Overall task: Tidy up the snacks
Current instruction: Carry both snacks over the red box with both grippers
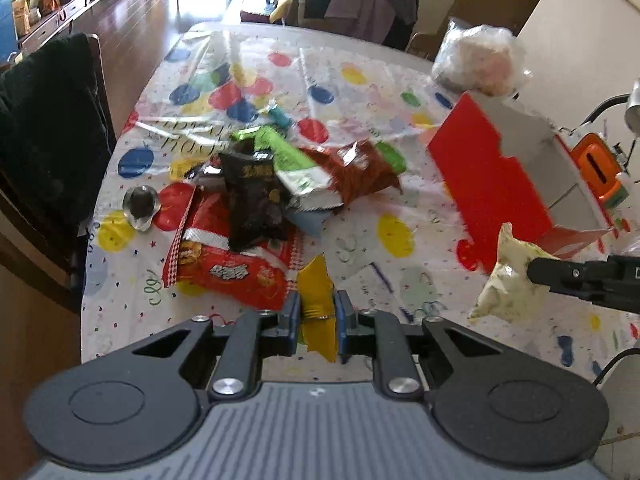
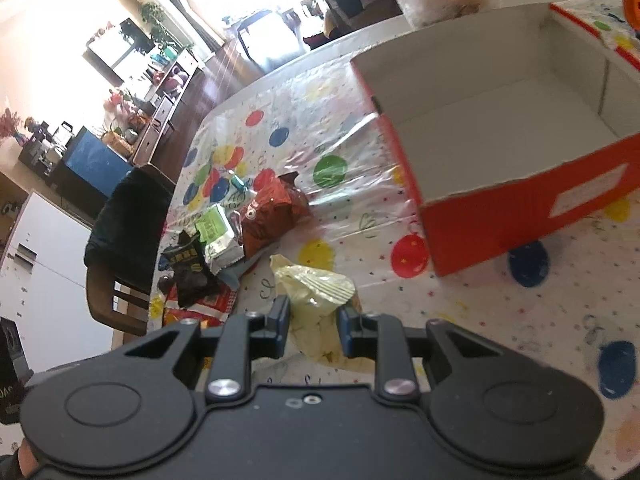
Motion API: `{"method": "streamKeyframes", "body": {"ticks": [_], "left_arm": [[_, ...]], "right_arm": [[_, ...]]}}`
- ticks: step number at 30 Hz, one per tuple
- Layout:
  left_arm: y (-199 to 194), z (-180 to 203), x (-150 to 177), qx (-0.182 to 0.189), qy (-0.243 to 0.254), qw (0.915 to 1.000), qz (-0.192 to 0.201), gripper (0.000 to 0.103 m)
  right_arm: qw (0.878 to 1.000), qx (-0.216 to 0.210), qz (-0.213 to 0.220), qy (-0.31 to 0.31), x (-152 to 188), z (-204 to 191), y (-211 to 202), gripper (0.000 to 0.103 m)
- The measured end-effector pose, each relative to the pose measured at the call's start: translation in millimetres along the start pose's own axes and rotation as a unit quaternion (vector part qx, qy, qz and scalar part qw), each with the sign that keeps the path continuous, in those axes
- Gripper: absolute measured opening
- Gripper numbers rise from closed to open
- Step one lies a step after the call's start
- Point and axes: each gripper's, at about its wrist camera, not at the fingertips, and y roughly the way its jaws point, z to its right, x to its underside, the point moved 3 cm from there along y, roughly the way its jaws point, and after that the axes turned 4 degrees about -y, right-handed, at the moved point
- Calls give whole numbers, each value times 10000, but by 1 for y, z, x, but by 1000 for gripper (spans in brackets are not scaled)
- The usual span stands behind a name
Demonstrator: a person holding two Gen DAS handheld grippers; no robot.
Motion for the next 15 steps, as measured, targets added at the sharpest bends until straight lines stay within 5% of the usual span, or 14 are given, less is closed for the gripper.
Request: {"method": "streamKeyframes", "body": {"ticks": [15], "left_arm": [[-39,101,-41,429,638,9956,533,17]], "right_arm": [[9973,185,702,-90,-50,42,-66,23]]}}
